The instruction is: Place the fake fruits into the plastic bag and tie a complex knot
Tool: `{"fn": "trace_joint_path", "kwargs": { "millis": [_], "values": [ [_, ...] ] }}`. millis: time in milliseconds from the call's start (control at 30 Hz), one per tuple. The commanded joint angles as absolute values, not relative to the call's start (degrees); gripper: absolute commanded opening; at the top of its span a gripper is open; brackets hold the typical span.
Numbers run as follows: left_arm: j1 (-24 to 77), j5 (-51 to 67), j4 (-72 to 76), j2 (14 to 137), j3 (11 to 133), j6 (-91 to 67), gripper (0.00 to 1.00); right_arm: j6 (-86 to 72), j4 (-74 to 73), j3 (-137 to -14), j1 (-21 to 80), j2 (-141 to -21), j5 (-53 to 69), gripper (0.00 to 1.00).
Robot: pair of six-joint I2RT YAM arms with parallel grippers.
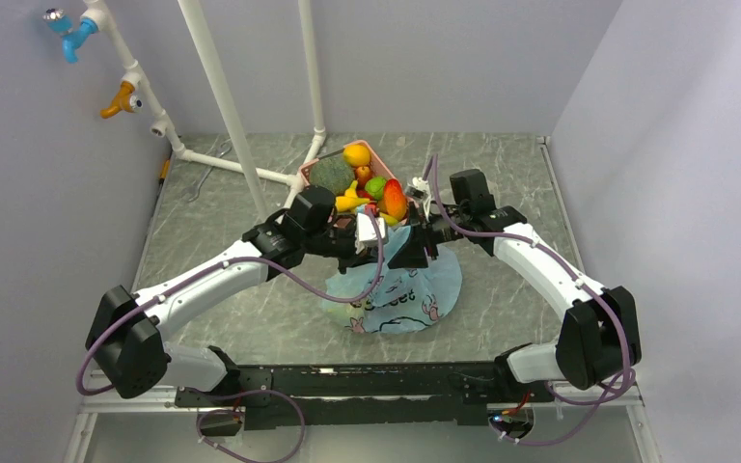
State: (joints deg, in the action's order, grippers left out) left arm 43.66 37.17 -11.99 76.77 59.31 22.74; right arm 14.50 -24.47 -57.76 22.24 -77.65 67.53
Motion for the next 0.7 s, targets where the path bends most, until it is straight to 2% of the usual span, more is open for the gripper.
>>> {"fn": "trace_joint_path", "kwargs": {
  "millis": [0, 100, 167, 233, 300, 400, 500, 667],
  "values": [
    [45.11, 35.9, -13.72, 77.29, 62.13, 26.85, 0.0, 13.63, -21.14, -57.31, 22.6, -76.63, 66.81, 0.47],
    [45.42, 35.36, -14.73, 77.95, 62.59, 27.88, 0.0, 12.97, -20.4, -57.03, 22.6, -76.57, 66.26, 0.34],
    [45.31, 35.96, -16.96, 77.9, 63.39, 29.04, 0.02, 13.72, -20.85, -57.04, 22.64, -76.49, 65.71, 0.18],
    [43.7, 38.64, -19.99, 76.24, 64.17, 29.33, 0.25, 15.83, -22.02, -57.05, 22.61, -76.19, 65.15, 0.02],
    [40.42, 44.3, -23.53, 73.22, 64.81, 29.8, 0.5, 17.96, -22.39, -56.56, 22.59, -75.12, 64.37, 0.0],
    [34.9, 47.03, -26.23, 68.71, 65.92, 28.49, 0.71, 19.83, -22.55, -55.95, 22.78, -74.3, 64.13, 0.0],
    [31.72, 44.75, -28.68, 68.51, 68.27, 27.54, 0.8, 21.07, -22.5, -55.77, 23.13, -73.74, 64.46, 0.0],
    [31.02, 44.29, -34.77, 74.81, 74.46, 34.67, 0.84, 25.3, -24.24, -55.04, 24.55, -72.31, 64.86, 0.0]
  ]
}}
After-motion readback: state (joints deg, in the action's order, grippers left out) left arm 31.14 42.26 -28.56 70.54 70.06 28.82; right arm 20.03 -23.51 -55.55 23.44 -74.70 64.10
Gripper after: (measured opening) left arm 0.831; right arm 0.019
